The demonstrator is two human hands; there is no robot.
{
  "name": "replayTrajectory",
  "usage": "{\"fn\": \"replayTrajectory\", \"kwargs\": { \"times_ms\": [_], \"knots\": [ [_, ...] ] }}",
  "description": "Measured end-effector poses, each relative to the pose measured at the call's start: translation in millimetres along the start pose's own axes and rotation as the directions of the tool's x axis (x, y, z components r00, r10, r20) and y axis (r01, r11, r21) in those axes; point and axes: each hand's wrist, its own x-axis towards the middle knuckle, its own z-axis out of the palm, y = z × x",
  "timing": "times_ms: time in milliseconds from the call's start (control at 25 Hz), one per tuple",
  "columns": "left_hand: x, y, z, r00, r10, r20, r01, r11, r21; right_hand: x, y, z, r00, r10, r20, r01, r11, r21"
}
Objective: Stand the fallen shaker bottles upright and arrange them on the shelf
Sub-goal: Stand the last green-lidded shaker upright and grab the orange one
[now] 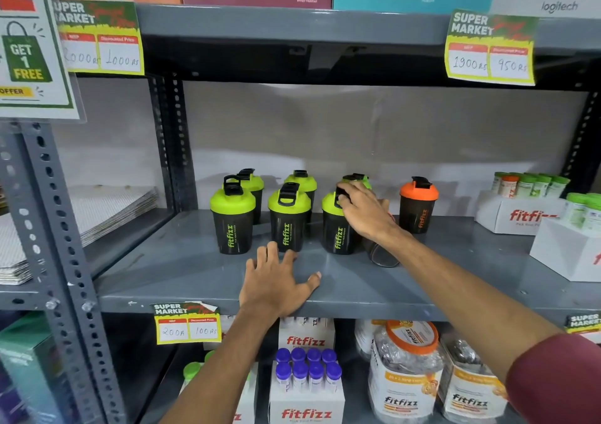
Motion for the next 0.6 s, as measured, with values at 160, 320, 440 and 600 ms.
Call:
{"fn": "replayTrajectory", "kwargs": {
  "times_ms": [160, 320, 440, 600],
  "knots": [
    [-1, 1, -1, 1.0, -0.015, 0.007, 0.016, 1.0, -0.004, -8, 16, -20, 0.963, 0.055, -0.264, -0.008, 0.984, 0.176],
    [-1, 4, -1, 1.0, -0.023, 0.002, 0.023, 1.0, 0.003, -9, 53, -23, 0.911, 0.401, -0.097, -0.4, 0.916, 0.027],
    [-1, 4, -1, 1.0, -0.027, 0.013, 0.027, 1.0, -0.004, -16, 67, -13, 0.794, 0.551, 0.256, -0.598, 0.785, 0.162],
    [-1, 4, -1, 0.999, -0.028, 0.023, 0.028, 1.0, -0.002, -22, 84, -16, 0.844, 0.47, 0.256, -0.534, 0.778, 0.332]
  ]
}}
